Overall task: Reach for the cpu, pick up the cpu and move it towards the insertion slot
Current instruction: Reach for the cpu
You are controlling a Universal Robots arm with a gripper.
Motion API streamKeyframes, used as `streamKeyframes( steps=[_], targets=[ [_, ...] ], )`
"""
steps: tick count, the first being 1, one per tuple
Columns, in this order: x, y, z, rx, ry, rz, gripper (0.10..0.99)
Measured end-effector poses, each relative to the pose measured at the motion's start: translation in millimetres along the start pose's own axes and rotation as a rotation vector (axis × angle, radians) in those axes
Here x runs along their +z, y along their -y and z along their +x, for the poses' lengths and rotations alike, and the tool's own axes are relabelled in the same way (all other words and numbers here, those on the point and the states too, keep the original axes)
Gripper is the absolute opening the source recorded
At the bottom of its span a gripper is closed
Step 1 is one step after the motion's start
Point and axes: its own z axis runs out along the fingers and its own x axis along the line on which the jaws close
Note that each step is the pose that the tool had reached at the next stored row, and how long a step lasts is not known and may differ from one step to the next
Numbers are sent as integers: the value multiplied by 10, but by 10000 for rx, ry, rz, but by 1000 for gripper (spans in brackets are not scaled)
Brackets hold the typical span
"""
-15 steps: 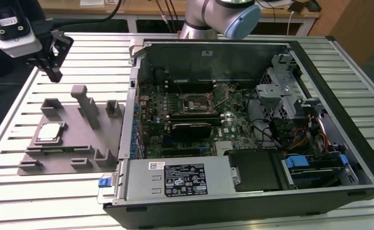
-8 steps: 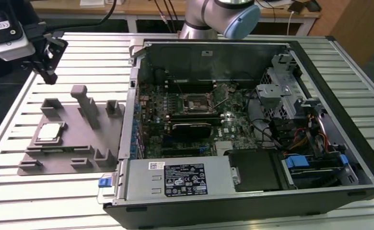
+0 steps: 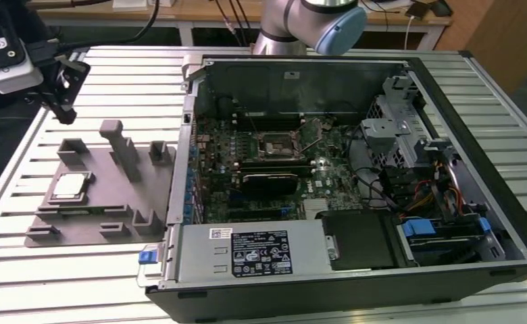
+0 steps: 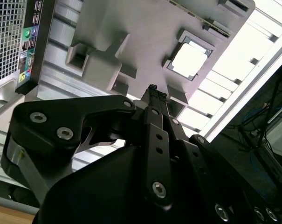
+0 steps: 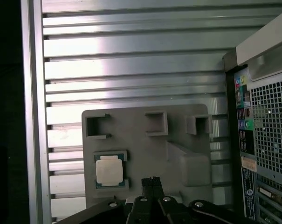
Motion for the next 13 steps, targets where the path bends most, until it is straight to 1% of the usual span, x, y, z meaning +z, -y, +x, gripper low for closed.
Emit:
streamKeyframes(
  steps=[6,13],
  targets=[
    [58,45,46,0,-3,0,106],
    [137,124,91,0,-14,1,106]
  ],
)
